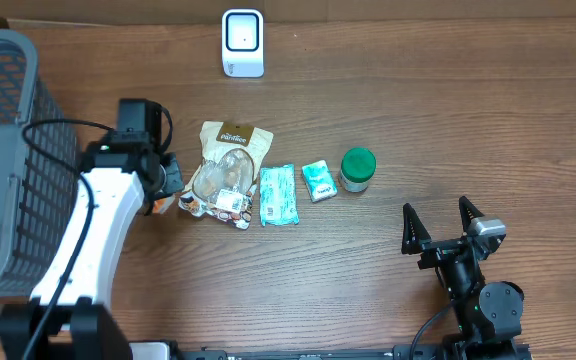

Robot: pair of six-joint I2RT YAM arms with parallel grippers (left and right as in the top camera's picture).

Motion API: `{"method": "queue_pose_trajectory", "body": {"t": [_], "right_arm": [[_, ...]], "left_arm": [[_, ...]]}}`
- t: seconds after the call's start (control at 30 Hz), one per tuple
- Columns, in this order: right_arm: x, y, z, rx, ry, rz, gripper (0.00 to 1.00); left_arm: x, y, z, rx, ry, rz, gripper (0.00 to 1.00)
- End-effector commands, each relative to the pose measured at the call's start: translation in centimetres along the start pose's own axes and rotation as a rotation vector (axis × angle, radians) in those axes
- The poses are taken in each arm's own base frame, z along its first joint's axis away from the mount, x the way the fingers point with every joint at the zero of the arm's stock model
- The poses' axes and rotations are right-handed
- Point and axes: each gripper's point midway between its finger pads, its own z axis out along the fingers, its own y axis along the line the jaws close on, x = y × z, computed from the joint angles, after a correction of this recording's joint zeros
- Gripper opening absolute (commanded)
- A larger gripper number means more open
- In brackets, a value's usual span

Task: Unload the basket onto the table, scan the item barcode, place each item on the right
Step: 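Grasp the small orange packet and carry it toward the scanner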

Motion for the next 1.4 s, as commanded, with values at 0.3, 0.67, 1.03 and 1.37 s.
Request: {"method": "queue_pose_trajectory", "body": {"t": [0.3,0.67,1.03,1.37], "right_arm": [[0.1,-0.2,0.0,0.007,-0.008,-0.001,1.00],[0.1,-0.2,0.0,0.007,-0.008,-0.001,1.00],[0.1,-0.2,0.0,0.007,-0.008,-0.001,1.00],[0.1,-0.2,0.0,0.007,-0.008,-0.001,1.00]], "left_arm": [[2.0,-1.3,5.8,-0.002,0.138,0.021,0.05],[2.1,-2.9,5.9,0.084,0.152,0.016,0.48],[0.4,-4.4,4.1,0.125,0.113,0.040,0.50],[-5.4,-4.3,-4.4,0.154,0.005,0.037,0.50]]}}
